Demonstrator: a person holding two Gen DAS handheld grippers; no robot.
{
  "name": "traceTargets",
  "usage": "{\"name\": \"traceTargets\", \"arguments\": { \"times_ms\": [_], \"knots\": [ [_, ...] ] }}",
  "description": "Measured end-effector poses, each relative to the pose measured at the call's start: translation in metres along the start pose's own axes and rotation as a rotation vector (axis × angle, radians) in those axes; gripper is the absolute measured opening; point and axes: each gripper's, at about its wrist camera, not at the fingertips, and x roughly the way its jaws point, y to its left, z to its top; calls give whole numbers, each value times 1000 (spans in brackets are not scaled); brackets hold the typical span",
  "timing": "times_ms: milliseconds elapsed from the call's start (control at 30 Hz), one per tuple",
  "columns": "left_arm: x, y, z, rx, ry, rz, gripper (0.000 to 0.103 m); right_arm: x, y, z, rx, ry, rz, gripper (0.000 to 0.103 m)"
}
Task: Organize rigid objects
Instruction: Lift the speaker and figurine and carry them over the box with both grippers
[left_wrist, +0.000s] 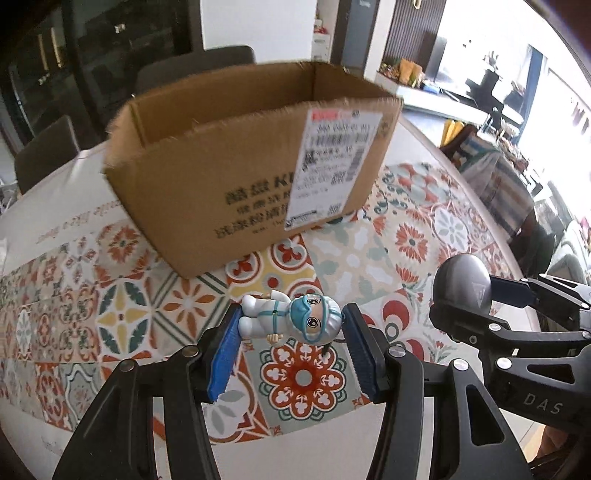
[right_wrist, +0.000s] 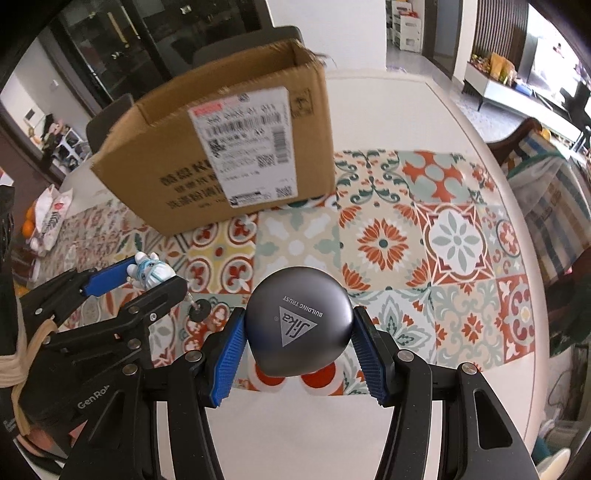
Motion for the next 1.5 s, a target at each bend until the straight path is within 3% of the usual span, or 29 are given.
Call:
{"name": "traceTargets", "arguments": {
  "times_ms": [667, 1500],
  "knots": [
    [-104, 21, 3, -80, -184, 83, 54, -78, 39, 11, -104, -202, 49, 56],
    [-160, 28, 64, -54, -377, 173, 54, -138, 67, 65, -194, -435, 56, 56]
  ]
}}
